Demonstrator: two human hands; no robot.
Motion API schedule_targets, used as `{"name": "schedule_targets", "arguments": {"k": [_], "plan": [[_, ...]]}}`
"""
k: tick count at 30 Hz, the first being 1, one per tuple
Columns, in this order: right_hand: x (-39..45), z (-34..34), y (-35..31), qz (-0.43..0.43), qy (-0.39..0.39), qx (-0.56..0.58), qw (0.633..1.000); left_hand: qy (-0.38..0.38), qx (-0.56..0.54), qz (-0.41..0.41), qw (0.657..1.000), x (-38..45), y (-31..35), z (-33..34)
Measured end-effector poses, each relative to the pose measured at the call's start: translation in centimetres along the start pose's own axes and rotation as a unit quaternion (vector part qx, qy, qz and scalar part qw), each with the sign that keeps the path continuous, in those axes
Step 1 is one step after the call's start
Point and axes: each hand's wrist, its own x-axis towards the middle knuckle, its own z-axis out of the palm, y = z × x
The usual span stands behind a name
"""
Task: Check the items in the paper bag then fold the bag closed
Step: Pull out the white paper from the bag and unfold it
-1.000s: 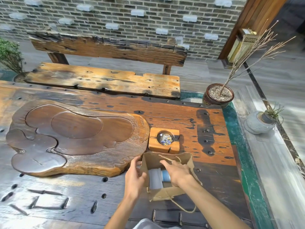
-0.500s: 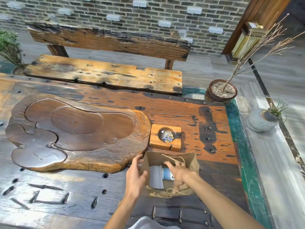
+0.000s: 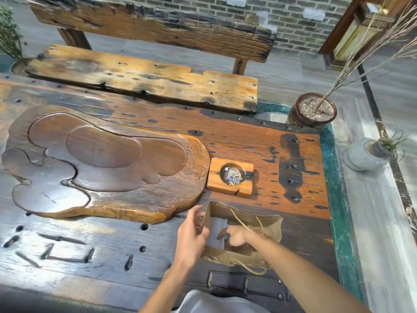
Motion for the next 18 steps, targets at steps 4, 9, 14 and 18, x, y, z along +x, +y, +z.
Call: {"name": "schedule_targets", "arguments": {"k": [4,9,14,18], "plan": [[0.9,0.2,-1.2,-0.036,-0.009,-0.013,0.999,-0.008,-0.001,-0.011,1.0,0.0,0.0,0.1],[1.4,1.4,-0.5,0.003,0.04,0.028,0.999,0.0,-0.003,-0.011,1.0,0.0,0.1,-0.1],[0.8,1.6,-0.5,0.009,0.057,0.04,0.997,0.004,-0.002,-0.009,1.0,0.1,0.6,-0.4],[1.0,1.6,-0.3,0.004,0.043,0.031,0.999,-0.003,-0.001,-0.012,1.0,-0.2,1.0,-0.6]]}}
